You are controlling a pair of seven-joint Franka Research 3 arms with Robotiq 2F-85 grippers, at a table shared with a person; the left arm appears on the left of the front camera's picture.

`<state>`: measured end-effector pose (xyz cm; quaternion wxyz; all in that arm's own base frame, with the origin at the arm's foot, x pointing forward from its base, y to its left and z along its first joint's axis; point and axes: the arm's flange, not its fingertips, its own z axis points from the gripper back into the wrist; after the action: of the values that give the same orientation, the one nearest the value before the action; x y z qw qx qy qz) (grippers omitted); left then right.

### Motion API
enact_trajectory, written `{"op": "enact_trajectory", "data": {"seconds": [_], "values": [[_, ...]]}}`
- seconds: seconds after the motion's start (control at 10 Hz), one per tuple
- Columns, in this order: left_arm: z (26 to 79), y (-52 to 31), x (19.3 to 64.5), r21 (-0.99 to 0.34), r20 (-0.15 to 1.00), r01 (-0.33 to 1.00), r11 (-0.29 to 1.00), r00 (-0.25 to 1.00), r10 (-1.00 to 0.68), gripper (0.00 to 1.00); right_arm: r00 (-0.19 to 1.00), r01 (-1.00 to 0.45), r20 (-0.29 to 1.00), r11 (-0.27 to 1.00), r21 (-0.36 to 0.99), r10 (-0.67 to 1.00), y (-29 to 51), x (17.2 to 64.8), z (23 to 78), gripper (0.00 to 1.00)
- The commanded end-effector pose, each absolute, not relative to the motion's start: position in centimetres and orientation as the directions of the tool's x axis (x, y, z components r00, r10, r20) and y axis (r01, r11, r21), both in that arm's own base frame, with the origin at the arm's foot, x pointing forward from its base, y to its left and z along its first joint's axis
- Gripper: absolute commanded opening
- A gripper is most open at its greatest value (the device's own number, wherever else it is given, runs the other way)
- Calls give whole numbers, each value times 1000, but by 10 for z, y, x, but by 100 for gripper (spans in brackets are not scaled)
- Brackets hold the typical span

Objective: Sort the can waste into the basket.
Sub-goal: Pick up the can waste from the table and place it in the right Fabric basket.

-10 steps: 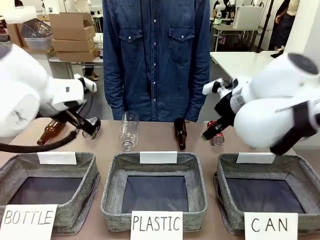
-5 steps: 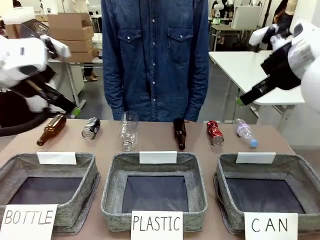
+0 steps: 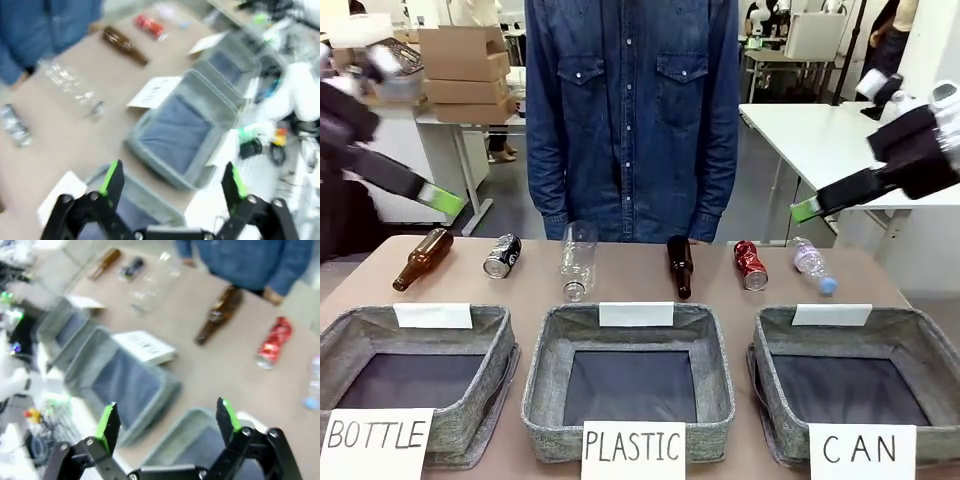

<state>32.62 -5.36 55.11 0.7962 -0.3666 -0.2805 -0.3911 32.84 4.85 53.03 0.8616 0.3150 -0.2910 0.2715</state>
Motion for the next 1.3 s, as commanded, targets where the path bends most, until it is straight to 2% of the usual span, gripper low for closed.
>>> {"op": "enact_trajectory", "data": {"seconds": [0.0,0.2,0.4,0.5,0.6,0.7,1.2], "values": [[537,-19,348,-682,654,706,191,706,-273,100,883,-437,466,453,777,53,11,326,549,100],[525,-2,362,-759,640,647,75,762,-101,100,918,-328,386,379,865,-87,-14,320,553,100],[524,31,366,-807,590,590,42,801,97,100,921,-201,307,379,903,-242,-44,322,542,100],[527,45,363,-815,577,576,60,799,166,100,910,-139,276,400,906,-309,-54,323,536,100],[534,46,358,-820,538,492,293,836,104,100,825,63,308,618,784,-475,-53,323,531,100],[515,46,369,-812,581,583,11,806,112,100,921,-213,312,371,904,-234,-63,324,537,100],[515,46,369,-812,581,583,11,806,112,100,924,-191,299,391,900,-238,-58,321,536,100]]}}
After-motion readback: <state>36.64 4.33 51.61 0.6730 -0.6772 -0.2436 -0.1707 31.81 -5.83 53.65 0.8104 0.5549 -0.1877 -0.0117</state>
